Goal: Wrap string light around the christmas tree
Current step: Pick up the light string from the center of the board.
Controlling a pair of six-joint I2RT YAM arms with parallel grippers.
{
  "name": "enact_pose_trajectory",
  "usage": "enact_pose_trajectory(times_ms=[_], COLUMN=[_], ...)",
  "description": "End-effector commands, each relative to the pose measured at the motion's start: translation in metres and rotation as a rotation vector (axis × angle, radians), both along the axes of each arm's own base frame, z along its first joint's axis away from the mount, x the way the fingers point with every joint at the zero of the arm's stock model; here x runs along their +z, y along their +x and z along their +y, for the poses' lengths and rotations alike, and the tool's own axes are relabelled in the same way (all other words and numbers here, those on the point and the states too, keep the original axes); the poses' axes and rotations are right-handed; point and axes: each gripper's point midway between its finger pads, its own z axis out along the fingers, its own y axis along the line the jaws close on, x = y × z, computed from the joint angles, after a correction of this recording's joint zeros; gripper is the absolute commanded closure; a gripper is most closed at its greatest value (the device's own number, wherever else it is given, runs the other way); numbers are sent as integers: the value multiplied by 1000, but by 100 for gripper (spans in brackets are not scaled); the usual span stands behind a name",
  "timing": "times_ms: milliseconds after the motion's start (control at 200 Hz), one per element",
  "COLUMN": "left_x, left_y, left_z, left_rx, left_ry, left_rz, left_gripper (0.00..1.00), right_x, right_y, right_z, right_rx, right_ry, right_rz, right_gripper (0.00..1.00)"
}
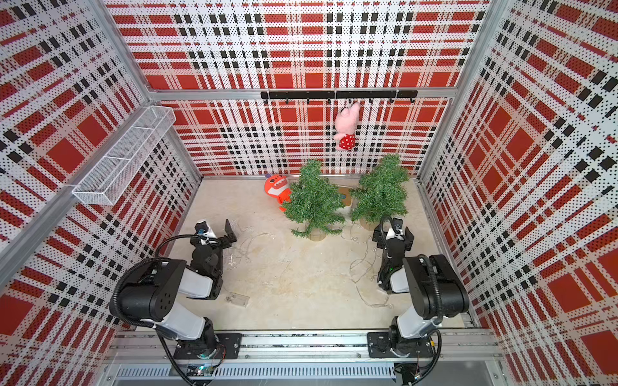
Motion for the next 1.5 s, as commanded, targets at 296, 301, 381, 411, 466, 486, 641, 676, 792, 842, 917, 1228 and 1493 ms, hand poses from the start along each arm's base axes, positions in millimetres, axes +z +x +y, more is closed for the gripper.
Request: enact_pose_trajectory(times_ms=[296,301,381,411,466,486,641,676,792,842,917,1228,1493], left_x=[6,6,6,6,6,6,6,6,6,6,6,25,44], left_y=[2,2,2,2,2,2,2,2,2,2,2,-22,-38], left_z=[-1,-1,-1,-1,-1,-1,-1,-1,-2,-1,-1,-3,-24], left_rx=[-20,-19,-19,-20,-20,-21,-19,-20,-22,-20,-18,63,166], left_ry=[-5,-5,-5,-5,-5,-4,-5,-5,-5,-6,-5,30,58], left_rz=[-20,-19,-20,-19,-19,-19,-18,-19,-19,-19,-20,-87,-61], left_gripper=[2,2,2,2,2,2,2,2,2,2,2,2,2], right_x=[12,12,11,11,12,12,11,12,12,12,12,27,50], right_y=[2,2,2,2,2,2,2,2,2,2,2,-4,-14], right_z=[1,1,0,1,1,1,1,0,0,1,1,5,-3], right_rx=[-3,-3,-4,-3,-3,-2,-3,-4,-5,-3,0,16,-92], right_ry=[0,0,-1,-2,0,0,-1,0,0,0,0,-17,88], right_rz=[-38,-39,-37,-37,-39,-40,-38,-40,-39,-40,-41,-55,67], right_gripper=[0,0,0,0,0,0,0,0,0,0,0,0,0])
